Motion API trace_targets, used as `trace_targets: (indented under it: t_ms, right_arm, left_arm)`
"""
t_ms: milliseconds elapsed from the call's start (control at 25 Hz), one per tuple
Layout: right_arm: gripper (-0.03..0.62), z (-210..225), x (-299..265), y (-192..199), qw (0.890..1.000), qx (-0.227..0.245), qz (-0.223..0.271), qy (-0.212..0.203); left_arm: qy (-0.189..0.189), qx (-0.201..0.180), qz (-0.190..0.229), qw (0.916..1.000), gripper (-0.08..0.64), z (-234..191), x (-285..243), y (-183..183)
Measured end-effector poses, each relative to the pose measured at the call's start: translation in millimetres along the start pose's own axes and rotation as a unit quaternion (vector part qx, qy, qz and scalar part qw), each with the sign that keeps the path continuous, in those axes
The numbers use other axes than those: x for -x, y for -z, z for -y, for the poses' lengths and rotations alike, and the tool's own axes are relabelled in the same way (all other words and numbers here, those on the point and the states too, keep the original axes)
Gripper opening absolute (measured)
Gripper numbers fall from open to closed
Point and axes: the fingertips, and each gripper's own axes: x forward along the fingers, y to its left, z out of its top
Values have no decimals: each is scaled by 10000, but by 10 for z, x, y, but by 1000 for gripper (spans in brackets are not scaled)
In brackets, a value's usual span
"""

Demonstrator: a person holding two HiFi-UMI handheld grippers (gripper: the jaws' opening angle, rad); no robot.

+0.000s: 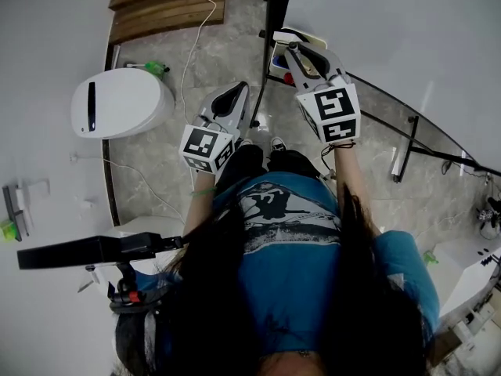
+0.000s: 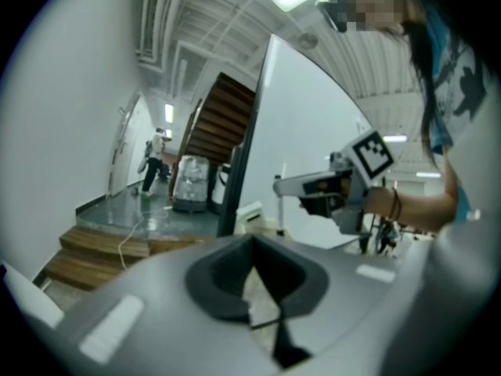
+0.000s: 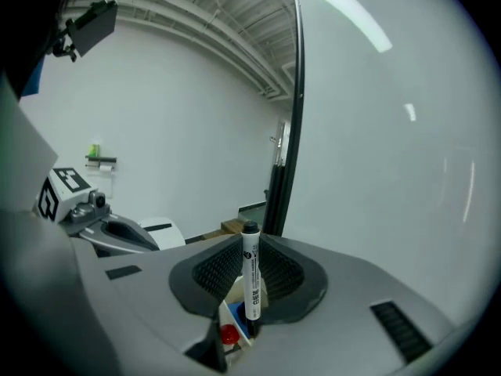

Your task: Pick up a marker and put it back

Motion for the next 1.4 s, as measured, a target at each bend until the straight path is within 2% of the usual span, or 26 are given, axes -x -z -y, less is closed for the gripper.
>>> trace_targets:
  t_ms: [240, 560, 960, 1200, 1400]
  right_arm:
    - [69, 104, 528, -327, 9960, -496, 701, 254]
    - [69, 165, 956, -420, 9897, -775, 1106, 465]
    - [69, 152, 1072, -373, 9882, -914, 1123, 507]
    - [69, 142, 1052, -338, 9887, -935, 1076, 468]
    - [69, 135, 1006, -324, 9896, -903, 1035, 436]
  left_arm:
    - [190, -86, 46, 9998, 5, 78, -10, -45]
    - [533, -208, -90, 9983, 5, 257, -98, -84]
    - [751, -627, -550, 9937, 2, 441, -147, 27]
    - [870, -702, -347, 9931, 3, 515, -161, -27]
    - [872, -663, -369, 9933, 3, 510, -151, -3]
